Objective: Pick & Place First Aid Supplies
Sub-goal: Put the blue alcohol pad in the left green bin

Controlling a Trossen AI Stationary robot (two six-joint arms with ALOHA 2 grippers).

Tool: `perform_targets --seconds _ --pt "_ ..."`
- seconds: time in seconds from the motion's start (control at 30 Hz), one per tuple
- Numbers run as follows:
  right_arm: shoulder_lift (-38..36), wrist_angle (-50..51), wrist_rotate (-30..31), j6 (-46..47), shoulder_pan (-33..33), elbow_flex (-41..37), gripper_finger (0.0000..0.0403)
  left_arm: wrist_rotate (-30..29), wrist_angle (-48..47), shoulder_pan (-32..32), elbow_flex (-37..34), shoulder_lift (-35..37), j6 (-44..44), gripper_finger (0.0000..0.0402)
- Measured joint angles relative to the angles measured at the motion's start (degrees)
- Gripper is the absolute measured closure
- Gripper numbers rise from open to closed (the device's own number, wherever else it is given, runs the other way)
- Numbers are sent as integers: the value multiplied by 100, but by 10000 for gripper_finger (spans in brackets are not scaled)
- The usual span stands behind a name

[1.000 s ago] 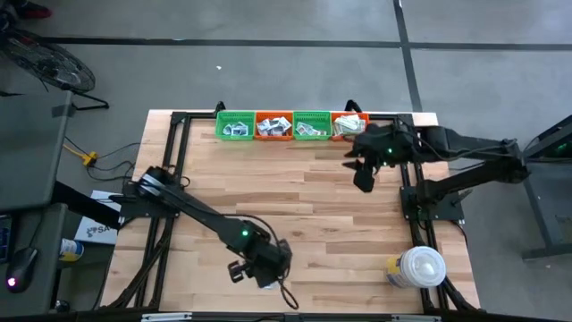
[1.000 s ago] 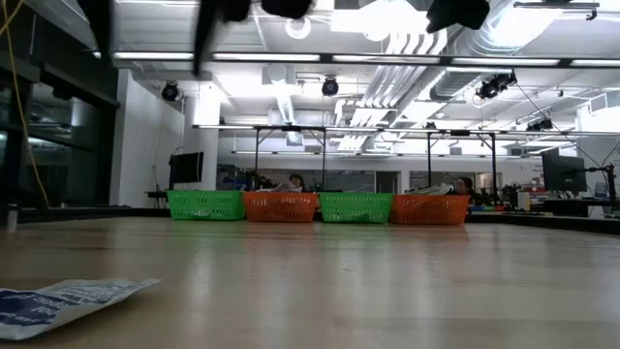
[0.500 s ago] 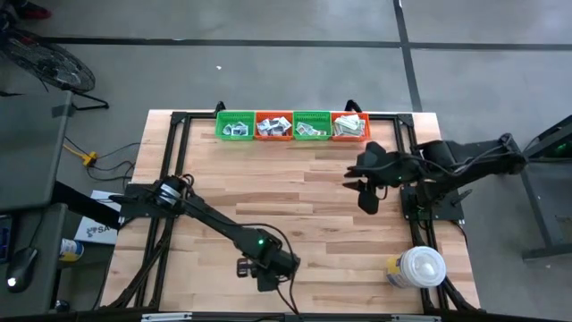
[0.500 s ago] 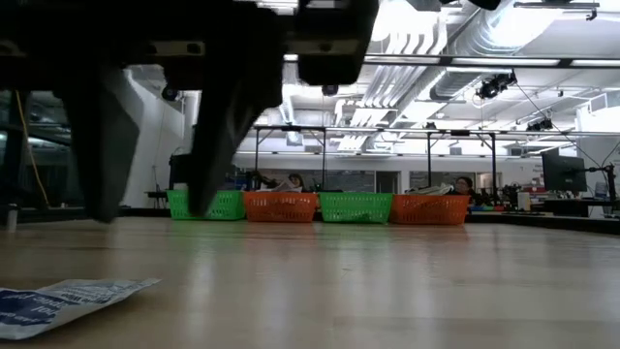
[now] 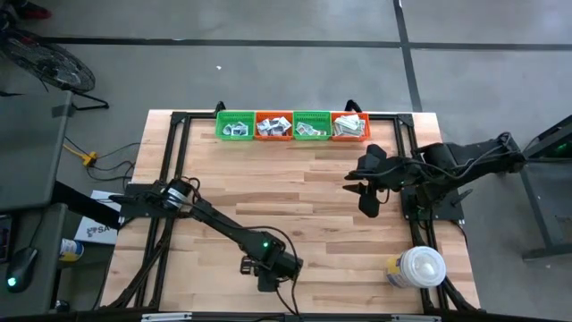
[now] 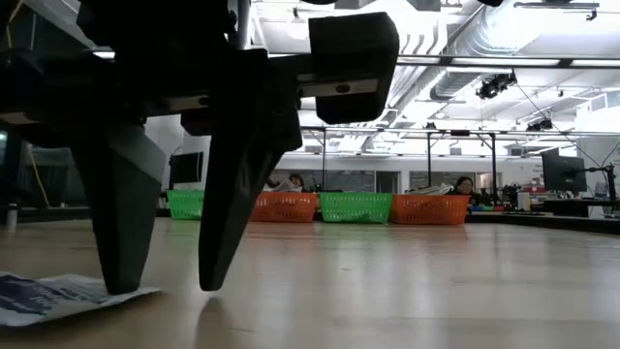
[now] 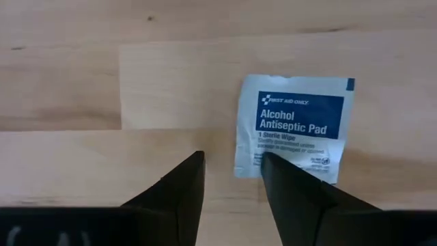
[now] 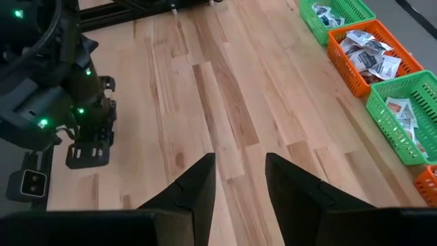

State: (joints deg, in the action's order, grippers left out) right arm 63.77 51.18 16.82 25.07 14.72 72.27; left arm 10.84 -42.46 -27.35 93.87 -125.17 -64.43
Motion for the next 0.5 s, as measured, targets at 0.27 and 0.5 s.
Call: perform_targets --seconds 0.27,0.5 --pt "0 2 84 -41 0 0 281 -9 -475 -2 8 -26 -181 283" --pt "0 4 152 -62 0 0 281 173 -440 -7 -362 -123 -31 369"
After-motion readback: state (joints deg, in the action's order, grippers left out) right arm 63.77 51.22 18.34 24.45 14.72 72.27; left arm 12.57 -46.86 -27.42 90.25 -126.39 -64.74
